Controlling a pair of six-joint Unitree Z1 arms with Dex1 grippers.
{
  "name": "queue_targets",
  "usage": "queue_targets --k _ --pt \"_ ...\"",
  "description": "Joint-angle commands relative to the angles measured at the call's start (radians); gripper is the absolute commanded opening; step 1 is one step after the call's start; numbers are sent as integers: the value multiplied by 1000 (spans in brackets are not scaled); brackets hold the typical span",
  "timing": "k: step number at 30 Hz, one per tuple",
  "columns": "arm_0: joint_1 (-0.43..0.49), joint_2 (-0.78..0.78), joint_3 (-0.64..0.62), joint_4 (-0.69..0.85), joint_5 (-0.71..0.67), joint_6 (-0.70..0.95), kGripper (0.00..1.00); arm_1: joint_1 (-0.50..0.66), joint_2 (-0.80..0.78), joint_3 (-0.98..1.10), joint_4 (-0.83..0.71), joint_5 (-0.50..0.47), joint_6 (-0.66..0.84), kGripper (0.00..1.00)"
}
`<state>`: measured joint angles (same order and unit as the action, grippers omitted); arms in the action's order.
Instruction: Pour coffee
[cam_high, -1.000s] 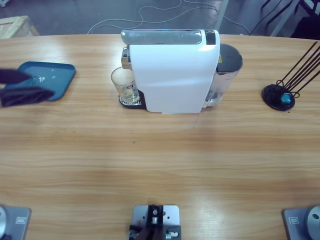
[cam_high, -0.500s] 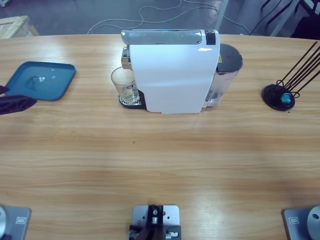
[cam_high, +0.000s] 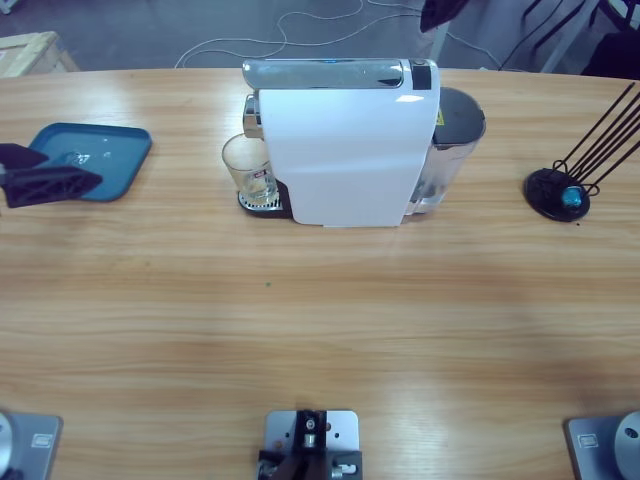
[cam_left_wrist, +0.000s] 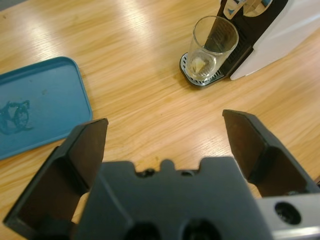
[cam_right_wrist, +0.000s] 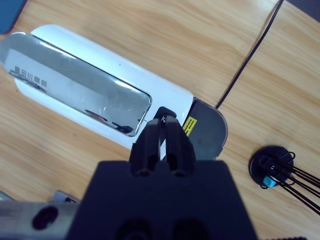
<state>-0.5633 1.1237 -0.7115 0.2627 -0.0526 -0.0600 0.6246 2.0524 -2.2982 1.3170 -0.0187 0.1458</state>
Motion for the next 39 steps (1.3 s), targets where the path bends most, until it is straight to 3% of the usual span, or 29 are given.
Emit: queue_targets --k 1,39 --pt "-12 38 37 -14 -10 -1 991 -11 61 7 22 20 -17 0" --pt "-18 57 40 -26 -12 -1 991 -25 104 48 11 38 -22 0"
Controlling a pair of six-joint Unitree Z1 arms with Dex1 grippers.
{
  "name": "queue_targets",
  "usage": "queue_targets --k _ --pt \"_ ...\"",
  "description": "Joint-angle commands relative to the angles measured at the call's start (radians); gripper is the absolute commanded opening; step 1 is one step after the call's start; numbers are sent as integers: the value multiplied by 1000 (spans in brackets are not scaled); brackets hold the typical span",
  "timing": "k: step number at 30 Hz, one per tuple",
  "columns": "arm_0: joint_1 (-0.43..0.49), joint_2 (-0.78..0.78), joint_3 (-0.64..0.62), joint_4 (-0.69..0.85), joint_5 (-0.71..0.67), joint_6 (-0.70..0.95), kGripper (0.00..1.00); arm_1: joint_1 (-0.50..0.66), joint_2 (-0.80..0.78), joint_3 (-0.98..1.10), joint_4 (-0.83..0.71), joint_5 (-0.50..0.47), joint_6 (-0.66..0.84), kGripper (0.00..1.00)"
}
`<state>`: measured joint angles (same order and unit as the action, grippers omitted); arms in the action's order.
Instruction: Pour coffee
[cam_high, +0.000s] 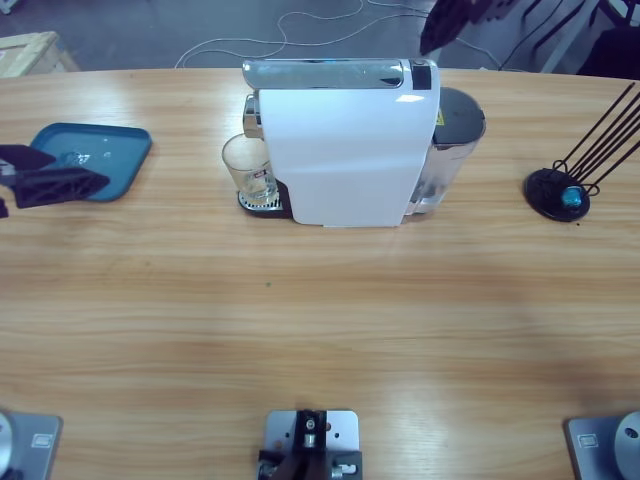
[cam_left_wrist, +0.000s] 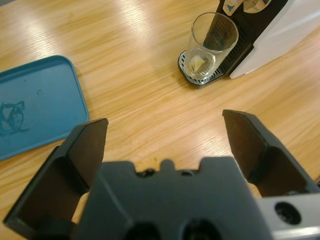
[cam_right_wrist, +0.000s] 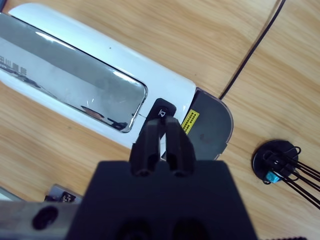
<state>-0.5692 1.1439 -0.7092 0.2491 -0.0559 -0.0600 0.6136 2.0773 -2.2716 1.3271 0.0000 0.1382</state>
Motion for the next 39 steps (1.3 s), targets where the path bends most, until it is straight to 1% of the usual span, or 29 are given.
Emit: queue_targets --k 1,7,11,12,13,14,23,30,39 --pt "-12 37 37 -14 -8 -1 991 -15 80 23 1 19 -14 0" --pt "-12 42 37 -21 -8 -1 991 -17 75 34 0 15 -15 0" --pt "-12 38 37 -21 -7 -1 991 -16 -19 -44 -6 -25 -17 5" --pt "-12 40 37 -21 -7 -1 991 -9 -47 -66 -8 -26 -17 417" --pt "-12 41 37 -21 -8 -1 991 -2 -71 -82 -8 -29 -17 858" --pt "-12 42 36 -22 -9 -1 991 2 -90 -86 -10 -32 -17 993" --pt "-23 21 33 -22 -7 0 991 6 -105 44 -37 -29 20 1000" --pt "-23 25 30 -22 -7 3 991 6 -114 74 -43 -28 20 1000" --pt "-23 27 27 -22 -7 3 991 6 -146 165 -97 -28 27 1000"
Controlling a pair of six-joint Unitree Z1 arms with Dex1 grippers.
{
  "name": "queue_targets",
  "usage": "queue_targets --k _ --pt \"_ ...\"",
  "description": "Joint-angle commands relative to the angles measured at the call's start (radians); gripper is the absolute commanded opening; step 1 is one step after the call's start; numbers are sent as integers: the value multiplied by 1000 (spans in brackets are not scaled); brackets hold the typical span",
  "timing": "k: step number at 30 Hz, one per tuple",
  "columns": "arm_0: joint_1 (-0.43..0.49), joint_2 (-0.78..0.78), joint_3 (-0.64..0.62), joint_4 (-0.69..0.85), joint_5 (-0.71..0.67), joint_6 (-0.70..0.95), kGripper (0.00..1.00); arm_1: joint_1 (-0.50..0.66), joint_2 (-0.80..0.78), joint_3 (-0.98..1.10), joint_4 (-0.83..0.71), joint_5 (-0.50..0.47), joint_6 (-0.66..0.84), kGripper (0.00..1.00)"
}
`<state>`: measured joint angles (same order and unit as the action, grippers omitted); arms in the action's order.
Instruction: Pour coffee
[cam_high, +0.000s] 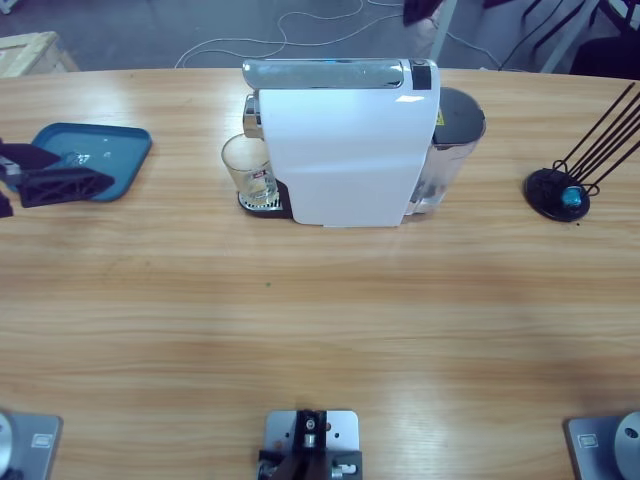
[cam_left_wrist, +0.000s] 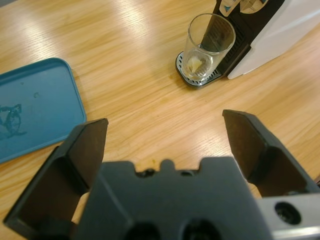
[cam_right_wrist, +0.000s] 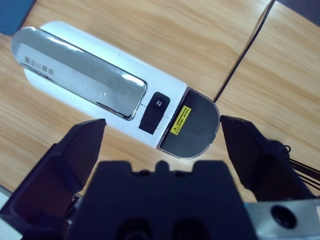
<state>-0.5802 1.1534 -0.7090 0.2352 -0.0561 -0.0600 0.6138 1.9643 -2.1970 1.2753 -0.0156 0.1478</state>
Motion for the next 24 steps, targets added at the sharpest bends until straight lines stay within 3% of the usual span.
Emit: queue_targets --k 1,24 --pt "-12 18 26 -8 -7 3 991 6 -39 101 -54 -12 18 1000" --pt "-28 13 23 -8 -25 5 991 6 -119 227 -154 -9 55 1000"
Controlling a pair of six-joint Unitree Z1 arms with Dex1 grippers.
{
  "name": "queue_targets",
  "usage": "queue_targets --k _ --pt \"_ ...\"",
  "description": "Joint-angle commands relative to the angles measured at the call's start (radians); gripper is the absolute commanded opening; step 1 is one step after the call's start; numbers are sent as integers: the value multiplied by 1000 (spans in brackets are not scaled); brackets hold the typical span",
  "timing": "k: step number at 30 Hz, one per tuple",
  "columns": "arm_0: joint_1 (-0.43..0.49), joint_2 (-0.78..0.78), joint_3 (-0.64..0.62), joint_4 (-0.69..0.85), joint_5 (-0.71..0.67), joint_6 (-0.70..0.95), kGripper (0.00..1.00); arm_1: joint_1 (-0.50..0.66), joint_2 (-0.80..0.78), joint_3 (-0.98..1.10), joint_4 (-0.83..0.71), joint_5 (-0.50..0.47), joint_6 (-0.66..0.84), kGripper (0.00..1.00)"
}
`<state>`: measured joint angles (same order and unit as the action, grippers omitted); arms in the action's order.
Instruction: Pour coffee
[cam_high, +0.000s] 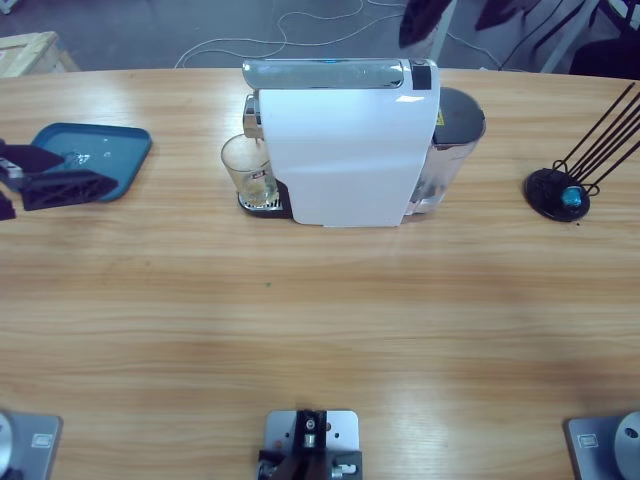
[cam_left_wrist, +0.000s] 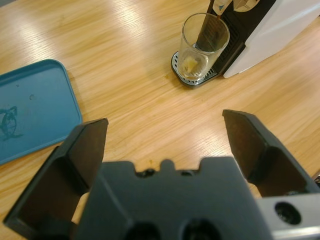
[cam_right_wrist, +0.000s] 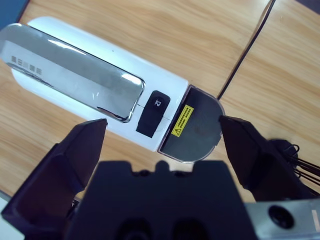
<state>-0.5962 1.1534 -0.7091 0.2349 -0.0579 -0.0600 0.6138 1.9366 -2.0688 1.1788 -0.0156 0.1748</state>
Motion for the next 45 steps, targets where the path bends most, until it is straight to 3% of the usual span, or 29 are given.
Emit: queue_targets --k 1,15,22,29,45 --pt "-14 14 25 -8 -29 6 991 6 -96 106 -63 -10 33 1000" --pt "-39 6 42 -5 -27 10 991 66 -171 149 -58 -43 47 1000" --pt "-65 -10 49 -1 -25 91 991 193 -462 588 -379 -128 4 1000" --pt "-65 -88 45 1 -48 94 991 202 -720 1066 -785 -110 -79 1000" --pt "-65 -123 95 21 -82 97 991 202 -784 1207 -867 -102 -84 1000"
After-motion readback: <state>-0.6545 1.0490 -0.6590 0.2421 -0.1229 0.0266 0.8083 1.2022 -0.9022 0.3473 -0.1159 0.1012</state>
